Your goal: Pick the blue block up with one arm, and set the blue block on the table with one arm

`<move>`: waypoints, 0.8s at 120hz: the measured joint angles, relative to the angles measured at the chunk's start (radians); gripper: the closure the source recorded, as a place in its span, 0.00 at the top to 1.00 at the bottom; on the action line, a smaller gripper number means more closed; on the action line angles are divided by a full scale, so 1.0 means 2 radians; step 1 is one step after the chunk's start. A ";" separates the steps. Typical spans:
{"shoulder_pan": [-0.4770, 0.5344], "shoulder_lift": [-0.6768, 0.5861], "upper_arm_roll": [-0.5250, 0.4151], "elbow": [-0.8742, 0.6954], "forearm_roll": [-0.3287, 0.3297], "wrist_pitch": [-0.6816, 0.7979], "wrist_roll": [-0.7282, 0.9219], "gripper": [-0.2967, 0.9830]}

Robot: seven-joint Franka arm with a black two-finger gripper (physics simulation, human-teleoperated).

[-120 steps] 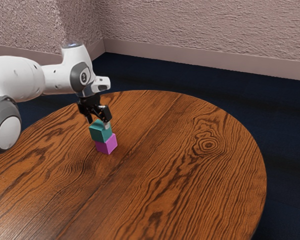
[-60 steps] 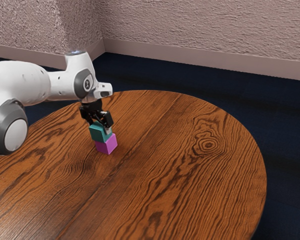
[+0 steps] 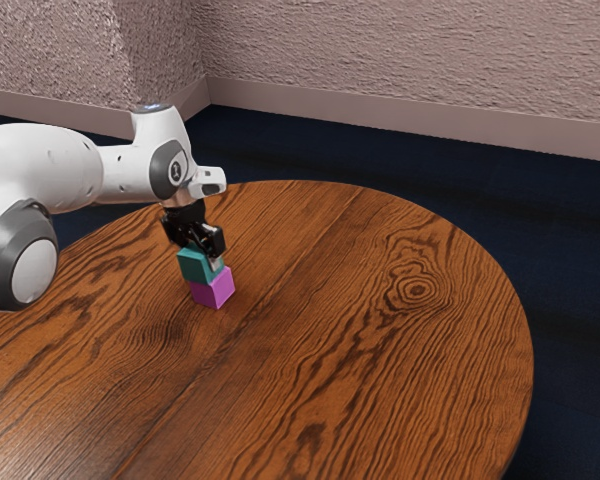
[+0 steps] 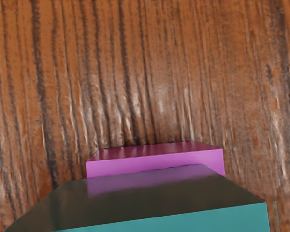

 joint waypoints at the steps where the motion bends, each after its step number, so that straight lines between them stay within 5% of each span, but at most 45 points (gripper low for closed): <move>1: 0.000 0.000 0.000 0.000 0.000 0.000 0.000 0.58; 40: -0.012 -0.003 -0.016 0.043 0.007 -0.002 -0.009 0.50; 68: -0.056 0.119 -0.059 0.178 -0.005 -0.003 -0.017 0.48; 96: -0.060 0.157 -0.065 0.202 -0.028 0.000 -0.025 0.46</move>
